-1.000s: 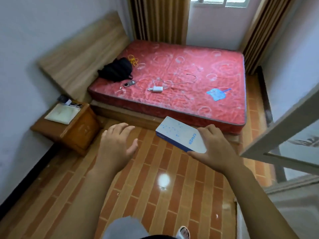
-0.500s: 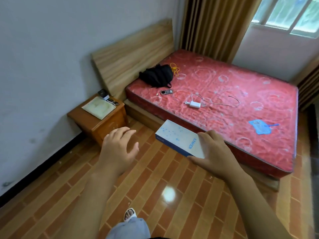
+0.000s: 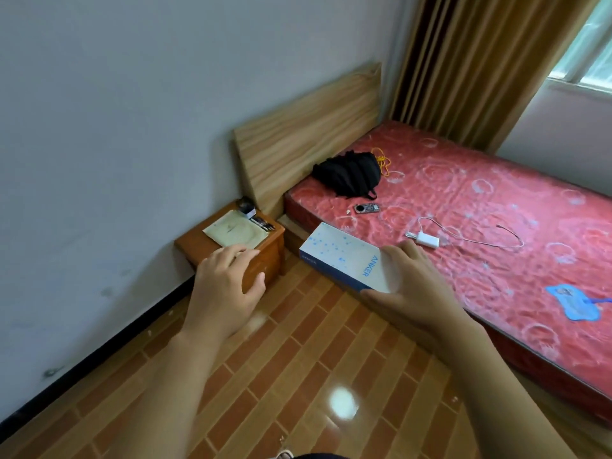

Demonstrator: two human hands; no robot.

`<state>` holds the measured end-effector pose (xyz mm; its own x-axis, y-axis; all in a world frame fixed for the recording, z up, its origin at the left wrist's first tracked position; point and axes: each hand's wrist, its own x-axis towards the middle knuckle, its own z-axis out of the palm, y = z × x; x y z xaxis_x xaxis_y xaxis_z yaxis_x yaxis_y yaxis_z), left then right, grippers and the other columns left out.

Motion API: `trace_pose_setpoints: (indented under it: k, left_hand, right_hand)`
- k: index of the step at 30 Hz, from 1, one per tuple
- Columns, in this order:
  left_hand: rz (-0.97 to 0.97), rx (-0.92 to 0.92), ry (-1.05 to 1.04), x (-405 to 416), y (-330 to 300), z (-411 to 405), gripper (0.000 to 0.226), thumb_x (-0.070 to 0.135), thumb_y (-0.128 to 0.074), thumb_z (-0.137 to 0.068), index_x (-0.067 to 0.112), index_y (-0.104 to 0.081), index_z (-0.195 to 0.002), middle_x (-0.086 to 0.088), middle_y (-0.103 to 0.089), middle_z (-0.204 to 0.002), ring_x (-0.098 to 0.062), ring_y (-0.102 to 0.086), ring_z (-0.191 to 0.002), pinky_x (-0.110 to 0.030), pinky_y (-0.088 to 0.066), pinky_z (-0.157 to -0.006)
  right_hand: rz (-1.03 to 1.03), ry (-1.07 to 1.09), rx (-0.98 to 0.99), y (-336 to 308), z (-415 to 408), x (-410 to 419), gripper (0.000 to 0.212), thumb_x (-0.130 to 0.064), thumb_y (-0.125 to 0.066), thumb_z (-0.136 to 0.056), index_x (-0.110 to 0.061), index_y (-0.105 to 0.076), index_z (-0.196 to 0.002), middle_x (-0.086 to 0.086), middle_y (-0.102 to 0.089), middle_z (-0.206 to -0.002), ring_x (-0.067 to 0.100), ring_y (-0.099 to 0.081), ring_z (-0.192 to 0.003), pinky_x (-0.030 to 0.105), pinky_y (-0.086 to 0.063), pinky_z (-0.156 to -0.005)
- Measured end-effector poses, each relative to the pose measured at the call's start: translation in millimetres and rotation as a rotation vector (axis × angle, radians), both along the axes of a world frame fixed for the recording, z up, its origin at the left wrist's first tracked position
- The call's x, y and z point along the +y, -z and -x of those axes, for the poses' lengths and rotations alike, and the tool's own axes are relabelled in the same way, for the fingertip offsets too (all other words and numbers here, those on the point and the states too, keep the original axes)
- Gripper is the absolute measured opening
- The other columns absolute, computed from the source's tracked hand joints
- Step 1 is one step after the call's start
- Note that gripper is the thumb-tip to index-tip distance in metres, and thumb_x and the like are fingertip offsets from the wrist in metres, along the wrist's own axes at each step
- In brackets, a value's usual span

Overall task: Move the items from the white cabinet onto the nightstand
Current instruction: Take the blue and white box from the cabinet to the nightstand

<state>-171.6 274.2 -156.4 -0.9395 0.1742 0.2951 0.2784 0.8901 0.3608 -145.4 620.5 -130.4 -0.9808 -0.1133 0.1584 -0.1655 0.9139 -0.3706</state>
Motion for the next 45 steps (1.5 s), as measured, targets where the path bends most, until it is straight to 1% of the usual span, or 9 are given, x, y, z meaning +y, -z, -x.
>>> trace_pose_setpoints:
  k: [4,11,20,23,27,31,36,39,45]
  left_hand:
    - [-0.021,-0.027,-0.062,-26.6,10.6,14.3,0.05,0.048,-0.048,-0.097,0.021,-0.06,-0.137,0.001,-0.057,-0.138,-0.018,-0.049,-0.128,-0.047,-0.051,-0.102]
    - [0.004,-0.055,-0.189,-46.1,24.1,58.8,0.053,0.051,-0.043,-0.098,0.022,-0.059,-0.139,0.0,-0.056,-0.141,-0.019,-0.049,-0.131,-0.043,-0.046,-0.106]
    - [0.049,-0.057,-0.268,-17.6,26.2,160.4,0.043,0.041,-0.056,-0.099,0.021,-0.058,-0.138,0.001,-0.054,-0.141,-0.019,-0.048,-0.131,-0.044,-0.044,-0.107]
    - [0.059,-0.072,-0.313,-6.3,19.8,187.4,0.046,0.045,-0.051,-0.1,0.021,-0.057,-0.139,0.002,-0.054,-0.141,-0.019,-0.048,-0.131,-0.043,-0.044,-0.107]
    - [0.061,-0.109,-0.354,2.5,19.1,205.6,0.053,0.05,-0.043,-0.097,0.022,-0.058,-0.139,0.002,-0.054,-0.142,-0.019,-0.049,-0.132,-0.043,-0.046,-0.108]
    - [0.066,-0.145,-0.401,-3.8,24.7,217.3,0.053,0.05,-0.042,-0.097,0.022,-0.058,-0.14,0.003,-0.054,-0.142,-0.018,-0.049,-0.131,-0.045,-0.047,-0.108]
    - [0.062,-0.153,-0.427,-26.8,34.6,247.9,0.045,0.041,-0.052,-0.1,0.02,-0.058,-0.14,0.001,-0.056,-0.141,-0.019,-0.05,-0.13,-0.047,-0.047,-0.108]
    - [0.034,-0.15,-0.444,-46.4,41.5,269.4,0.048,0.044,-0.048,-0.1,0.021,-0.057,-0.14,0.0,-0.056,-0.141,-0.019,-0.05,-0.13,-0.045,-0.047,-0.108]
    - [-0.026,-0.178,-0.456,-112.7,68.8,313.2,0.051,0.047,-0.045,-0.097,0.02,-0.06,-0.137,0.001,-0.058,-0.137,-0.02,-0.053,-0.126,-0.048,-0.047,-0.106]
  right_hand:
    - [0.002,-0.076,-0.015,2.3,48.0,-25.1,0.086,-0.072,-0.072,-0.073,-0.022,-0.049,-0.139,-0.011,-0.04,-0.113,0.015,-0.042,-0.107,0.036,-0.043,-0.084]
    - [0.011,-0.185,-0.048,19.2,129.0,-49.2,0.09,-0.075,-0.066,-0.07,-0.023,-0.048,-0.141,-0.011,-0.041,-0.114,0.017,-0.045,-0.109,0.038,-0.046,-0.087]
    - [0.037,-0.242,-0.05,31.6,269.3,-16.5,0.086,-0.074,-0.068,-0.071,-0.022,-0.05,-0.137,-0.009,-0.039,-0.111,0.018,-0.042,-0.106,0.042,-0.046,-0.086]
    - [0.051,-0.256,-0.058,32.1,311.6,-6.4,0.084,-0.074,-0.068,-0.071,-0.025,-0.05,-0.136,-0.008,-0.039,-0.11,0.018,-0.042,-0.105,0.044,-0.047,-0.085]
    - [0.098,-0.301,-0.074,39.4,354.7,-5.7,0.083,-0.073,-0.068,-0.069,-0.025,-0.051,-0.135,-0.01,-0.04,-0.11,0.017,-0.042,-0.106,0.041,-0.046,-0.083]
    - [0.121,-0.335,-0.089,53.8,385.7,-12.9,0.081,-0.064,-0.079,-0.073,-0.023,-0.051,-0.137,-0.009,-0.039,-0.108,0.014,-0.039,-0.105,0.036,-0.038,-0.08]
    - [0.121,-0.367,-0.118,68.5,424.0,-37.6,0.078,-0.056,-0.085,-0.072,-0.021,-0.055,-0.136,-0.006,-0.043,-0.11,0.015,-0.04,-0.105,0.033,-0.032,-0.08]
    - [0.117,-0.371,-0.134,73.2,446.7,-61.7,0.078,-0.056,-0.085,-0.073,-0.021,-0.055,-0.136,-0.006,-0.043,-0.109,0.015,-0.04,-0.106,0.032,-0.031,-0.08]
    - [0.085,-0.384,-0.184,87.2,491.0,-127.8,0.077,-0.059,-0.084,-0.072,-0.026,-0.053,-0.134,-0.011,-0.041,-0.108,0.013,-0.042,-0.107,0.035,-0.038,-0.08]
